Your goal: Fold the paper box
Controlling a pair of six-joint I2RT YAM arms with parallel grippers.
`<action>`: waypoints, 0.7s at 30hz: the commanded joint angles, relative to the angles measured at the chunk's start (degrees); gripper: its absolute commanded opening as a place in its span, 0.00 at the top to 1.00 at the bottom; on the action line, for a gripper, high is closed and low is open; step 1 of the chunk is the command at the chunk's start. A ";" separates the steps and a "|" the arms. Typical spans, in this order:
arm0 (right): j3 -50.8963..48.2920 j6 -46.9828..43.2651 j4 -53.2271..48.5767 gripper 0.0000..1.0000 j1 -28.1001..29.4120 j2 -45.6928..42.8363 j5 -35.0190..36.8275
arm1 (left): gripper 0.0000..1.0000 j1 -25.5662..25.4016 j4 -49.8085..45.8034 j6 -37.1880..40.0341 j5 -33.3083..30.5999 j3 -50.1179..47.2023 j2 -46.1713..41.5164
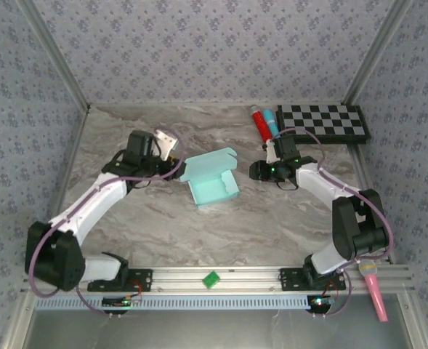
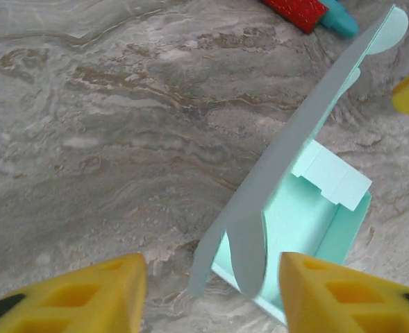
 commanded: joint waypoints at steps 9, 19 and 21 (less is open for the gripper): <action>1.11 0.37 0.37 0.54 2.82 2.94 -2.79 | 0.65 1.03 -4.37 -1.41 7.45 8.41 7.75; 2.56 1.80 2.92 0.53 5.31 8.02 -4.18 | 0.77 1.83 -5.51 -1.50 6.99 8.36 8.18; 2.56 2.11 3.56 0.52 5.70 8.57 -4.64 | 0.78 1.91 -5.56 -1.51 6.94 8.36 8.30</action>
